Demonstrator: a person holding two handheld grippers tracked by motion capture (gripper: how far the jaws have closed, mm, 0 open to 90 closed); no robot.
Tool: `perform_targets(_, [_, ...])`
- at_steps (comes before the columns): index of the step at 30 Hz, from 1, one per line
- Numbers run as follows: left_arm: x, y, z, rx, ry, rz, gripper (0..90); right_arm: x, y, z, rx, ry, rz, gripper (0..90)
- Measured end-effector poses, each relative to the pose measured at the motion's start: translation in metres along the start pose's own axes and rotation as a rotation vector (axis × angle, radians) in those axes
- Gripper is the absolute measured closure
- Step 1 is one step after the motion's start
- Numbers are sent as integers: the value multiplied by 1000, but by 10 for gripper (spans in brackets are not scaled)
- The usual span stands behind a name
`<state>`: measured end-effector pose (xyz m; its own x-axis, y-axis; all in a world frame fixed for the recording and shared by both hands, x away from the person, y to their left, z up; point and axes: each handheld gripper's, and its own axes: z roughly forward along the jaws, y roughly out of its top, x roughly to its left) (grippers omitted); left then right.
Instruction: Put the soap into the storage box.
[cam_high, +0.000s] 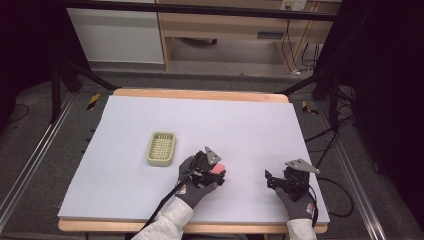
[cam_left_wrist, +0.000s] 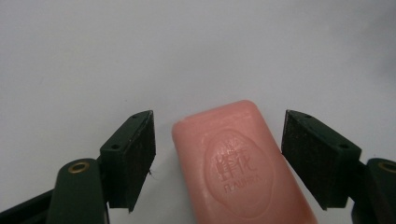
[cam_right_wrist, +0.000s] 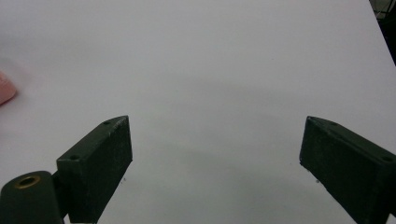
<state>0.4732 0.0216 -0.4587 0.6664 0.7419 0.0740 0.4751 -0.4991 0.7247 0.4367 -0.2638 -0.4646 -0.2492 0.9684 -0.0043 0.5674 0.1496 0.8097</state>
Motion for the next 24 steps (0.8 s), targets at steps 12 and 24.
perform_targets(12, [-2, -5, 11, 52, -27, -17, 264, 0, 0, 1, 11, 2, -3, 96])
perform_targets(24, [2, -10, 12, 76, -54, -53, 368, 1, 0, 2, 13, -3, -7, 96])
